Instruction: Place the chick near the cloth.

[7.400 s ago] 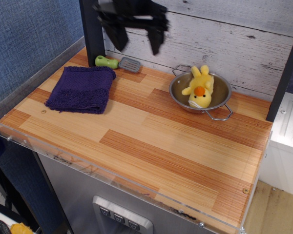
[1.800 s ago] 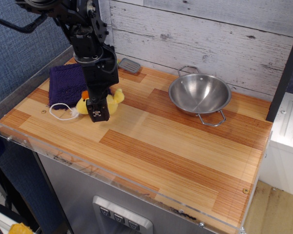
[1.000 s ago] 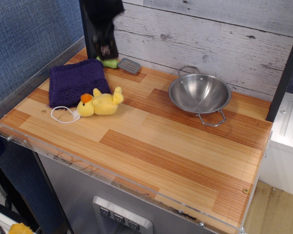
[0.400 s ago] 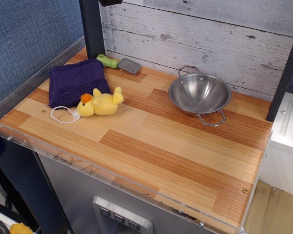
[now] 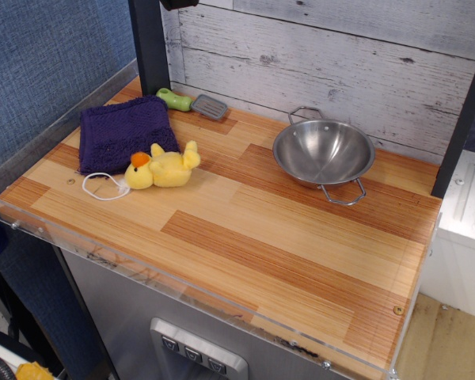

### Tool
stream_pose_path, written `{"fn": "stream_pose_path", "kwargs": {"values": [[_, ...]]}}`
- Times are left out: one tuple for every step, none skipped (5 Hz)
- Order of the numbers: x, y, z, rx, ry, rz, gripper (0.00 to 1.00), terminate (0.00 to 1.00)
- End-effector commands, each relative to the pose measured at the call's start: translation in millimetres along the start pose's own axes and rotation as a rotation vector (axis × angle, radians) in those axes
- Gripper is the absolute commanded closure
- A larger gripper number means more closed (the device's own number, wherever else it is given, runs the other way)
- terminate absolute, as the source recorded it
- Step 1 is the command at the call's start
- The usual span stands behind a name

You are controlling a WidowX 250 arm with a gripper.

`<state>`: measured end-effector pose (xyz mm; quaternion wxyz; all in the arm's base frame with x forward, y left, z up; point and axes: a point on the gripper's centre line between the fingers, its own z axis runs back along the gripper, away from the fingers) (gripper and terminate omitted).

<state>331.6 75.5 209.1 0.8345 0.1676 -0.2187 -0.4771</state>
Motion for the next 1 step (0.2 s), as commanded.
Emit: {"fn": "stream_pose_path", "kwargs": {"values": [[9.9,3.0,23.0,0.045,-0.012,-0.006,0.0,1.0]]}}
